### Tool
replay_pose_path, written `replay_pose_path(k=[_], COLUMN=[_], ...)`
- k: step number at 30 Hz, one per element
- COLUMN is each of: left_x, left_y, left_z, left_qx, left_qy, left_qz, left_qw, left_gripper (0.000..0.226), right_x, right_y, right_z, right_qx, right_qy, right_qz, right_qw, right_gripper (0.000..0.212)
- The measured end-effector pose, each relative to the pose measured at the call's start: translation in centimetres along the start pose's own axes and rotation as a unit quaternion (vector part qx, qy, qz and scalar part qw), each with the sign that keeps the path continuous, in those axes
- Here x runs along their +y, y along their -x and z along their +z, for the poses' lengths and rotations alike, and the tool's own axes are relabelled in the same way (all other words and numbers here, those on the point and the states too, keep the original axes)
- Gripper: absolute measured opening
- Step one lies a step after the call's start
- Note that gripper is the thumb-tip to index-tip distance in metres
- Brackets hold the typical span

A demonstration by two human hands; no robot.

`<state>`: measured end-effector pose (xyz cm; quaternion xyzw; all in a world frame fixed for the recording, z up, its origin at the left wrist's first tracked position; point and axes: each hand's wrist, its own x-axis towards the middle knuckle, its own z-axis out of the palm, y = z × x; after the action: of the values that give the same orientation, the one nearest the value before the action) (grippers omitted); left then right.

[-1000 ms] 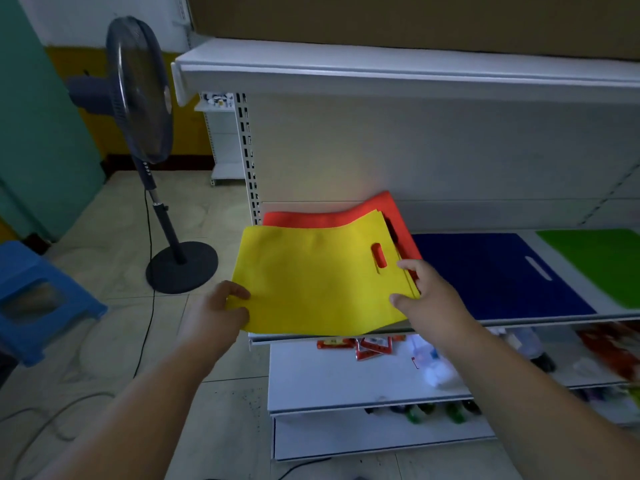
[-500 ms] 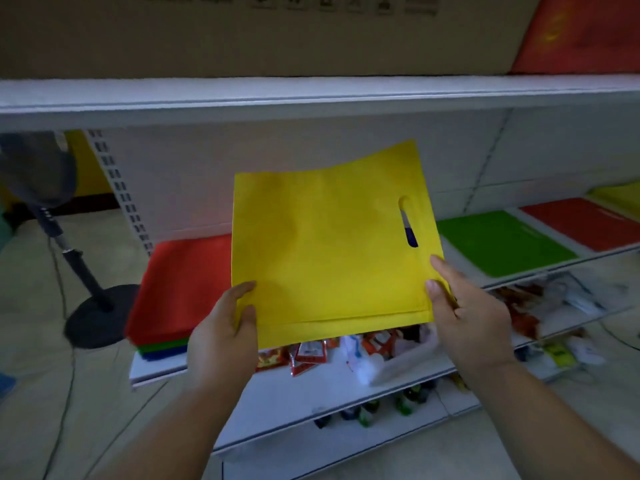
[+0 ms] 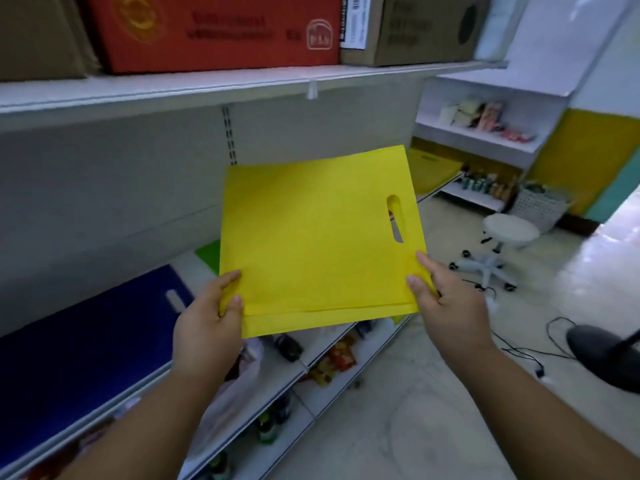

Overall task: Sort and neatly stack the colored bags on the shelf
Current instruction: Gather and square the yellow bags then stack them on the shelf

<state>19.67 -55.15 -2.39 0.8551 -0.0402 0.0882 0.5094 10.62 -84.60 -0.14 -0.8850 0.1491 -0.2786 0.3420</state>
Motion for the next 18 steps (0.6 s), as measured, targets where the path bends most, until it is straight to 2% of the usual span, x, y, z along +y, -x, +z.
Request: replay_pose_path(k=[7, 13, 18], left_x=[4.5, 12.2, 16.1], left_y=[-10.4, -17.5, -21.4], left_z=[15.4, 28.8, 40.4], left_qx=[-0.066, -0.127, -0.176], left_qy=[0.034, 0.060, 0.041], left_qz=[0.024, 0.064, 0.066], left_qw=[0.997, 0.988, 0.981], left_gripper=[0.034, 0.037, 0.037], right_x=[10.0, 18.1, 27.0], right_y=[-10.8, -19.6, -26.3], right_z=[-2.6, -8.1, -11.1], right_qx=[0.066, 0.124, 0.138], right_qy=[0.029, 0.041, 0.032], right_qz=[0.075, 0.131, 0.160], right_qw=[0.995, 0.983, 0.977], right_gripper=[0.044, 0.044, 0.044])
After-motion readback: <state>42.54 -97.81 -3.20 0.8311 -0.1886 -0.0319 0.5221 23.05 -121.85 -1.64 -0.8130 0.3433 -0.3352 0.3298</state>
